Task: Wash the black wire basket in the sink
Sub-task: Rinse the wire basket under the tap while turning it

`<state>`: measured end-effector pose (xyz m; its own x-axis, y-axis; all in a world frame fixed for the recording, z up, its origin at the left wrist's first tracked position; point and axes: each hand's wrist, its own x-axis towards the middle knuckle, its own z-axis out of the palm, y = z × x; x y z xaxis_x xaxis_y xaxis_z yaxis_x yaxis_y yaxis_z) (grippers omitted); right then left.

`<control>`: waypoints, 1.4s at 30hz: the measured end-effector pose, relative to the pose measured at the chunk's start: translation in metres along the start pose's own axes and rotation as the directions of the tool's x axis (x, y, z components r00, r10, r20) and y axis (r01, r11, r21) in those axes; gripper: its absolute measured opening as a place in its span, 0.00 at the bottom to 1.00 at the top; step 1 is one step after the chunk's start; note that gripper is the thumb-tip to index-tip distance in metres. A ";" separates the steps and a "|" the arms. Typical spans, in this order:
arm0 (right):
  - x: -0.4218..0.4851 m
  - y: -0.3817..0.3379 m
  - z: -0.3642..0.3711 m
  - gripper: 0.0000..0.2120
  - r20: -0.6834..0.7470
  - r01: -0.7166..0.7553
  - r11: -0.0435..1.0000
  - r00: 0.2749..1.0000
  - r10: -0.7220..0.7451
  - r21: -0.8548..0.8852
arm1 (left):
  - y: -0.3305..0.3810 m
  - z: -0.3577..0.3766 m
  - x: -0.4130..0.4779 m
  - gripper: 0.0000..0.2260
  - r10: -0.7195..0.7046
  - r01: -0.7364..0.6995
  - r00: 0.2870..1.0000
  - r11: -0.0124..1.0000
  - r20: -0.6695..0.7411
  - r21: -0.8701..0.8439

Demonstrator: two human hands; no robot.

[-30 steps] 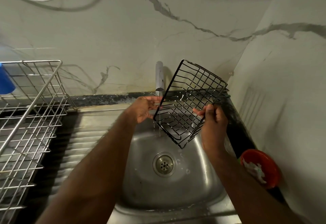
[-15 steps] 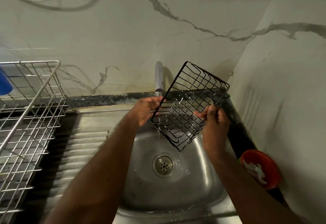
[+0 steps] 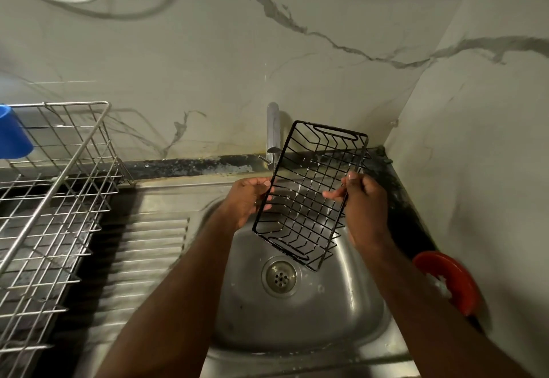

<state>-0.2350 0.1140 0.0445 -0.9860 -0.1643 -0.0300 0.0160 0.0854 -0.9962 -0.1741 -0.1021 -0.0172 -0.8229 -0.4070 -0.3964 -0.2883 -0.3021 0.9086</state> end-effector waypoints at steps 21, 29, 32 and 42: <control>0.006 -0.007 0.001 0.12 0.019 -0.138 0.987 0.990 0.137 0.080 | 0.010 -0.002 -0.008 0.10 0.065 -0.065 0.998 0.995 0.004 0.070; 0.001 -0.002 -0.002 0.12 0.030 -0.164 0.982 0.986 0.162 0.096 | 0.010 -0.007 -0.010 0.08 0.020 -0.019 1.000 0.994 -0.016 0.111; -0.001 0.000 -0.002 0.12 0.045 -0.180 0.977 0.983 0.176 0.117 | 0.010 -0.008 -0.013 0.09 0.019 -0.017 1.000 0.994 -0.015 0.112; -0.004 0.002 -0.005 0.12 0.053 -0.190 0.965 0.982 0.183 0.180 | 0.010 -0.011 -0.012 0.09 0.006 -0.008 1.000 0.991 0.019 0.135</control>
<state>-0.2324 0.1199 0.0431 -0.9561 -0.1980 -0.2160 0.2325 -0.0636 -0.9705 -0.1618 -0.1094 -0.0046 -0.8337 -0.3923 -0.3885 -0.3449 -0.1794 0.9213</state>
